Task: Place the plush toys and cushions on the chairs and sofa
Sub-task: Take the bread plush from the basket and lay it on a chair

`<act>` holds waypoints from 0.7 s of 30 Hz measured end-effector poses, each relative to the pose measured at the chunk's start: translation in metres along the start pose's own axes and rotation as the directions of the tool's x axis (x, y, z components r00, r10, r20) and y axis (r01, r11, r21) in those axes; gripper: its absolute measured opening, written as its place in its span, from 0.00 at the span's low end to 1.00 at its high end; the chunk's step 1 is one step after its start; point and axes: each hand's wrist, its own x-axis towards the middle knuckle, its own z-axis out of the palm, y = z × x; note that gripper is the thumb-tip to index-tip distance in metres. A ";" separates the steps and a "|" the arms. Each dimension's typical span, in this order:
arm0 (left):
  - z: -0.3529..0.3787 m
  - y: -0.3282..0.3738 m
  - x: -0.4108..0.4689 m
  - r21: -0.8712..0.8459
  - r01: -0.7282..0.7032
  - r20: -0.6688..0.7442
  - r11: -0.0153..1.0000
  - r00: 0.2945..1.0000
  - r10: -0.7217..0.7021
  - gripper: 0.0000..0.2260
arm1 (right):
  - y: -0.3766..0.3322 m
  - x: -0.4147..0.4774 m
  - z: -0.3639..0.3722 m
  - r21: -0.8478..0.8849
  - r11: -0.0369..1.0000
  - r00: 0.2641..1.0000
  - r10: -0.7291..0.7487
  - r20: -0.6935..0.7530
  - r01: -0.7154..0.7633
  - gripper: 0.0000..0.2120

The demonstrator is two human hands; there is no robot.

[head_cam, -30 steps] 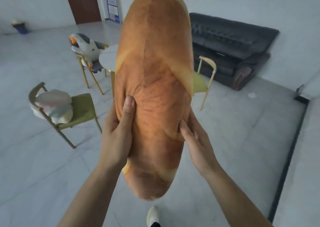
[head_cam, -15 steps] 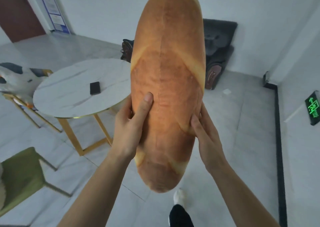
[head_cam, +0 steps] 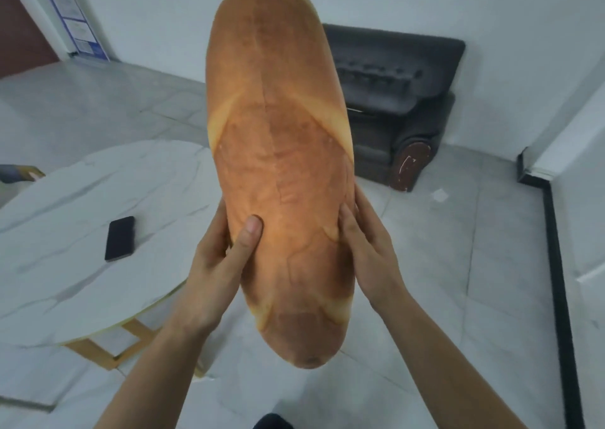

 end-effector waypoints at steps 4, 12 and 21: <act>0.011 -0.056 0.097 -0.090 0.128 -0.149 0.988 0.979 -0.141 0.17 | 0.033 0.095 0.018 -0.035 0.995 0.995 0.098 0.024 -0.097 0.29; 0.030 -0.181 0.285 -0.145 0.405 -0.202 0.903 0.881 -0.427 0.10 | 0.108 0.284 0.045 -0.192 0.918 0.937 0.347 -0.035 -0.347 0.29; 0.079 -0.319 0.429 -0.120 0.682 -0.235 0.722 0.687 -0.688 0.20 | 0.214 0.425 0.025 -0.378 0.805 0.858 0.511 0.049 -0.458 0.24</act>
